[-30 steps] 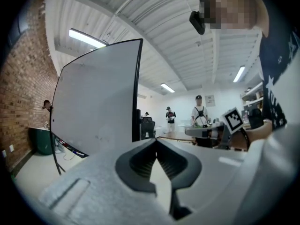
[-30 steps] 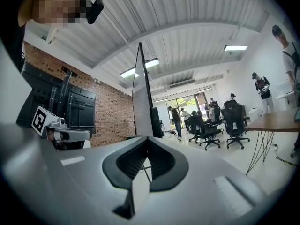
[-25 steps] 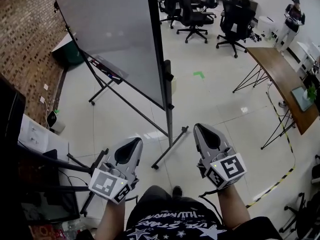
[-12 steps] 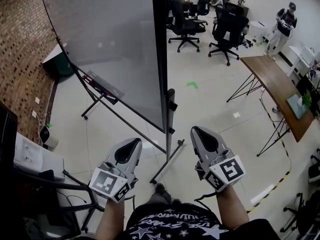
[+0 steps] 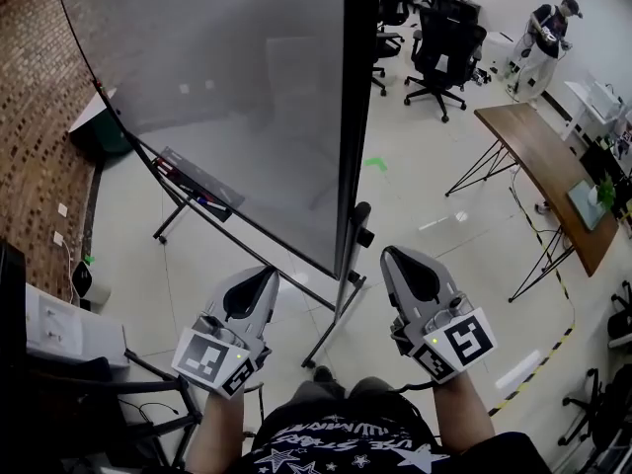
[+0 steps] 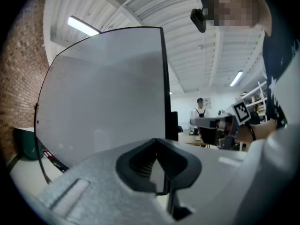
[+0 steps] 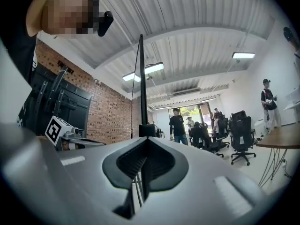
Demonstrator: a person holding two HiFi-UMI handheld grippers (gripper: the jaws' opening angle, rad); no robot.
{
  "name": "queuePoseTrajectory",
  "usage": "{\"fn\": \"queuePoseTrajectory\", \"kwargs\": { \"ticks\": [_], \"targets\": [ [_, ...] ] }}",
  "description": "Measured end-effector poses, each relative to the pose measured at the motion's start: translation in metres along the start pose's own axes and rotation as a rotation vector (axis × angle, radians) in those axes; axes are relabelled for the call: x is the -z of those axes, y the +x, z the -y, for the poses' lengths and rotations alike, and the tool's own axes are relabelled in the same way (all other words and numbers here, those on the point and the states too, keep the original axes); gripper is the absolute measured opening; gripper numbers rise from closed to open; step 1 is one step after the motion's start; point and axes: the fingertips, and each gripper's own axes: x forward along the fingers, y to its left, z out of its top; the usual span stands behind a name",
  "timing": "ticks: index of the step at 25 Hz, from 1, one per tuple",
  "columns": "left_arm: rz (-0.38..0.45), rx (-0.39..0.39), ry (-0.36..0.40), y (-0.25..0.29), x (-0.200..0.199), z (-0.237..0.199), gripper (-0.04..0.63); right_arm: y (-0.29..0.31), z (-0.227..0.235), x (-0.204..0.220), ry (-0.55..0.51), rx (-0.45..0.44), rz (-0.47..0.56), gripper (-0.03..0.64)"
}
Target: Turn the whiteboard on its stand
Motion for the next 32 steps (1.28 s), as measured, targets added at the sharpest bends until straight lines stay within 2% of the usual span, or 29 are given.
{"fn": "queuePoseTrajectory", "kwargs": {
  "ticks": [5,8,11,14,18,25,32],
  "targets": [
    [-0.013,0.016,0.023,0.005,0.001,-0.004,0.005,0.011,-0.004,-0.028,0.006,-0.079,0.037,0.008],
    [-0.002,0.013,0.051,0.010,-0.007,-0.005,0.005,0.021,-0.003,-0.034,-0.010,-0.087,0.040,0.008],
    [-0.033,0.010,0.054,0.019,-0.011,-0.005,0.005,0.029,-0.004,-0.031,0.001,-0.097,0.022,0.014],
    [-0.046,0.044,0.084,0.030,-0.028,0.002,0.005,0.037,-0.008,-0.034,0.001,-0.128,0.003,0.043],
    [-0.020,0.041,0.111,0.042,-0.050,0.003,0.005,0.049,-0.014,-0.045,0.005,-0.172,-0.007,0.089],
    [-0.029,0.041,0.091,0.054,-0.046,-0.001,0.005,0.080,-0.018,-0.050,-0.048,-0.193,-0.020,0.175],
    [-0.036,0.036,0.095,0.058,-0.045,-0.005,0.005,0.102,-0.024,-0.053,-0.078,-0.241,-0.050,0.201]
  ]
}}
